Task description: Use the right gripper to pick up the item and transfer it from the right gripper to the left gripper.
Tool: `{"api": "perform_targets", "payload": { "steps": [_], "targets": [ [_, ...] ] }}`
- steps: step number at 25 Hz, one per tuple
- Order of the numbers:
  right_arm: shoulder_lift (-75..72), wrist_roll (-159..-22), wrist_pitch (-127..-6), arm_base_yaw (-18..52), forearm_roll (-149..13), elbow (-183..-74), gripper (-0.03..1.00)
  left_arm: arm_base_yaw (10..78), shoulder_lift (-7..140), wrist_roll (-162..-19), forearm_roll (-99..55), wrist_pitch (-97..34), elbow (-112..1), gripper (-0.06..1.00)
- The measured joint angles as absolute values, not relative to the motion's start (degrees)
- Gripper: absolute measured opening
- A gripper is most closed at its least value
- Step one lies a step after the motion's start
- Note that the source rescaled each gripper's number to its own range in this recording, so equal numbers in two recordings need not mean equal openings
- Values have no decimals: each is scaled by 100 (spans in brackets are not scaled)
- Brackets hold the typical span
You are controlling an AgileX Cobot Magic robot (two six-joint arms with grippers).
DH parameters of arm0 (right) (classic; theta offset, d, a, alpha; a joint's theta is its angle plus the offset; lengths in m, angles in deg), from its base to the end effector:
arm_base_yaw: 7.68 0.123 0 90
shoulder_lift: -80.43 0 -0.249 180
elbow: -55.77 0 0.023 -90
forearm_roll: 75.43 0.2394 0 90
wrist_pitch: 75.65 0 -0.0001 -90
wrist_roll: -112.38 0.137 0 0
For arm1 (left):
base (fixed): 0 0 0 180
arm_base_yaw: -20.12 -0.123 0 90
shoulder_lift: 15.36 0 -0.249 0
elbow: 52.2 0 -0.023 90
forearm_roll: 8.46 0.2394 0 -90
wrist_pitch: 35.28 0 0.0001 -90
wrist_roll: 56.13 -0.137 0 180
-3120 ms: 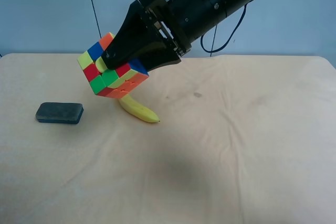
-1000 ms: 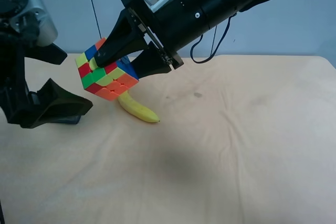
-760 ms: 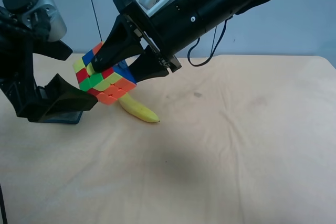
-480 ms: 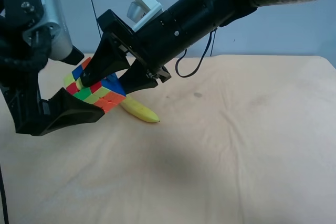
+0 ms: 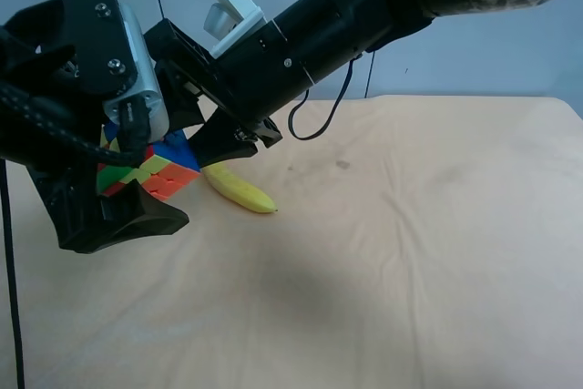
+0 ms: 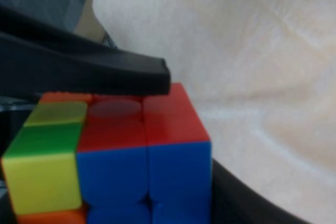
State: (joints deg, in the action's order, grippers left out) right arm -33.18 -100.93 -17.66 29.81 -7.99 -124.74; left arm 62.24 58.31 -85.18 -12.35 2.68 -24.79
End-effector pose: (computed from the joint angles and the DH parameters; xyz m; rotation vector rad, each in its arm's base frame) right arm 0.2347 0.3153 0.2089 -0.8271 2.5167 1.5081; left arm 0.1884 -0.1780 0.2352 1.3777 2.0047 -0.1780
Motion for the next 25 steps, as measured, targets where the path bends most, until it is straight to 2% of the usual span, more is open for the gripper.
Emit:
{"api": "perform_targets", "payload": {
  "steps": [9, 11, 15, 21, 25],
  "targets": [
    [-3318, -10083, -1792, 2971, -798, -12474, 0, 6229, 5845, -8347, -1180, 133, -2479, 100],
    [-3318, -10083, -1792, 2977, -798, -12474, 0, 6235, 5845, -8327, -1124, 120, -2485, 97],
    [-3318, -10083, -1792, 2977, -803, -12474, 0, 6235, 5845, -8036, -846, 81, -2489, 83],
    [-3318, -10083, -1787, 2977, -803, -12474, 0, 6235, 5845, -7797, -628, 84, -2501, 47],
    [-3322, -10083, -1762, 2977, -822, -12474, 0, 6245, 5845, -7773, -605, 221, -2524, 33]
  ]
}}
